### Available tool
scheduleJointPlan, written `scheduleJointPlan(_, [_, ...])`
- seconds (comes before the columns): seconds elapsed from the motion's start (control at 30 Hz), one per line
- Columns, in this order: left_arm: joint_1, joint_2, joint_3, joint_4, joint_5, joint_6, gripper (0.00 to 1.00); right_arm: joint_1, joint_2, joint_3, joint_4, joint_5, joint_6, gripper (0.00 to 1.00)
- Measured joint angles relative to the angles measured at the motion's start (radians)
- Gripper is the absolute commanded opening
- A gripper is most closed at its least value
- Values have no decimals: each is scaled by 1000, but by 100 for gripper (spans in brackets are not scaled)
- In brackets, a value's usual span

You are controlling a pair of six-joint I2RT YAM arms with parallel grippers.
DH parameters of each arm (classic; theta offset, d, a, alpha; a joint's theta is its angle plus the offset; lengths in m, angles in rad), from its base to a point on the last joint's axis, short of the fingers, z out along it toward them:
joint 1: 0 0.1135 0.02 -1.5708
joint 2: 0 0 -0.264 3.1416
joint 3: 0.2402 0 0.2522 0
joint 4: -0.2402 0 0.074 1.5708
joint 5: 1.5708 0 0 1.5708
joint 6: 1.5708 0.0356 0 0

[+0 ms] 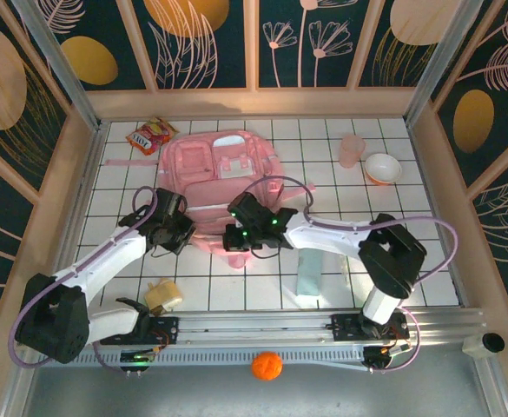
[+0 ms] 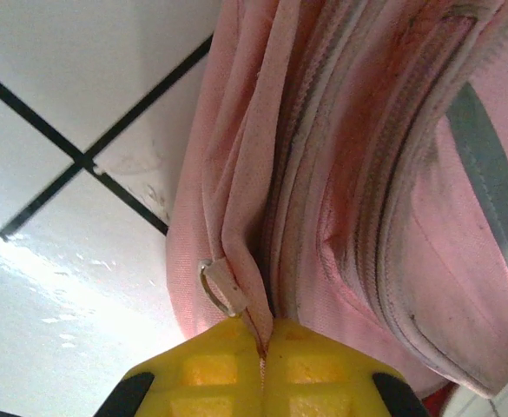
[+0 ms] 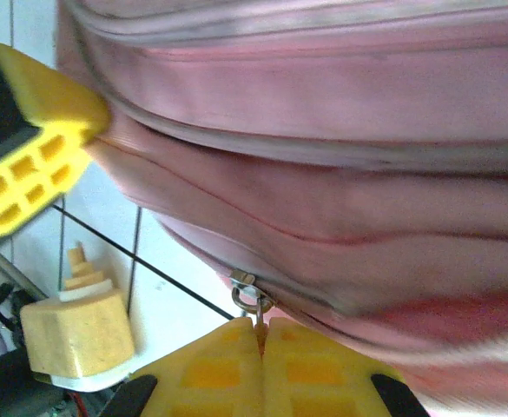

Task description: Pack the student bag

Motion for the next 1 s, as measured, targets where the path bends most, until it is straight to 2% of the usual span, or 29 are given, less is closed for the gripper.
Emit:
scheduleJointPlan(0.3, [9,3,63,-68,-90,129,0,-42,-21,-10,-68,-1,-76,0])
scheduleJointPlan(0.57, [93,37,110,-101,-157,238,0,43,28,18,59,-40,-24,0])
scheduleJointPlan(0.6, [96,56,126,-107,-170,251,5,55,51,32,70,-42,-14,0])
scheduleJointPlan(0.7, [103,95,159,-105,-186,275,37,70,110,76,85,-48,4,0])
scheduleJointPlan(0.73, [106,96,165,-105,-185,280,44,71,121,85,89,-49,11,0])
scheduleJointPlan(0.87, [106,44,164,-83,-141,263,54,67,126,92,112,-53,34,0])
scheduleJointPlan(1.0, [89,-86,118,-59,-92,222,56,58,136,113,117,-63,37,0])
